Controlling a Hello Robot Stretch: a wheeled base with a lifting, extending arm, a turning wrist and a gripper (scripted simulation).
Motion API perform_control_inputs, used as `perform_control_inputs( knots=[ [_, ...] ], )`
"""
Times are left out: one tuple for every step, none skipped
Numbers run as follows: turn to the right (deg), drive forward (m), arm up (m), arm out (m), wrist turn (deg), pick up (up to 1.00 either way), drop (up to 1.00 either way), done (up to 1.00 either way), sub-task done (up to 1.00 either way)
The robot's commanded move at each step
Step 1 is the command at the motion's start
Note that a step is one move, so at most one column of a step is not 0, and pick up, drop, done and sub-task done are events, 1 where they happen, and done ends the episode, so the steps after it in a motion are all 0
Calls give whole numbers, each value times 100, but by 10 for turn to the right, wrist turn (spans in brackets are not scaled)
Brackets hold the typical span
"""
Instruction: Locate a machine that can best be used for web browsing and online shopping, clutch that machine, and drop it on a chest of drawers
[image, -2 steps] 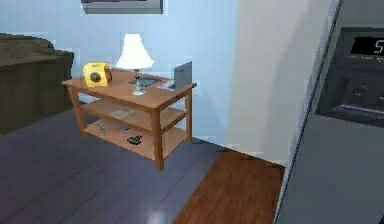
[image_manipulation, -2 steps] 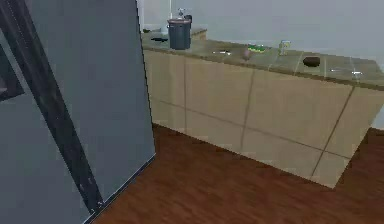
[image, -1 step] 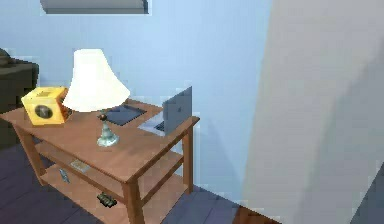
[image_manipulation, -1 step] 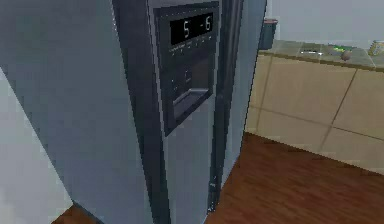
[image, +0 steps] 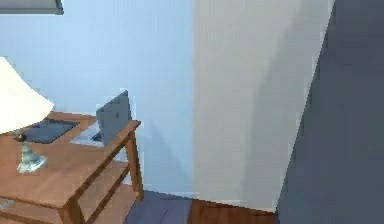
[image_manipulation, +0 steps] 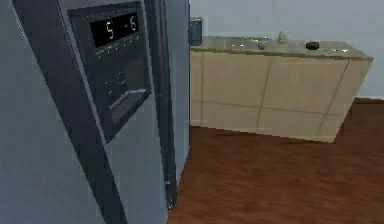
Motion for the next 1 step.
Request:
perform_control_inputs(
  knots=[
    [0, 45, 0, 0, 0, 0, 0, 0, 0]
  ],
)
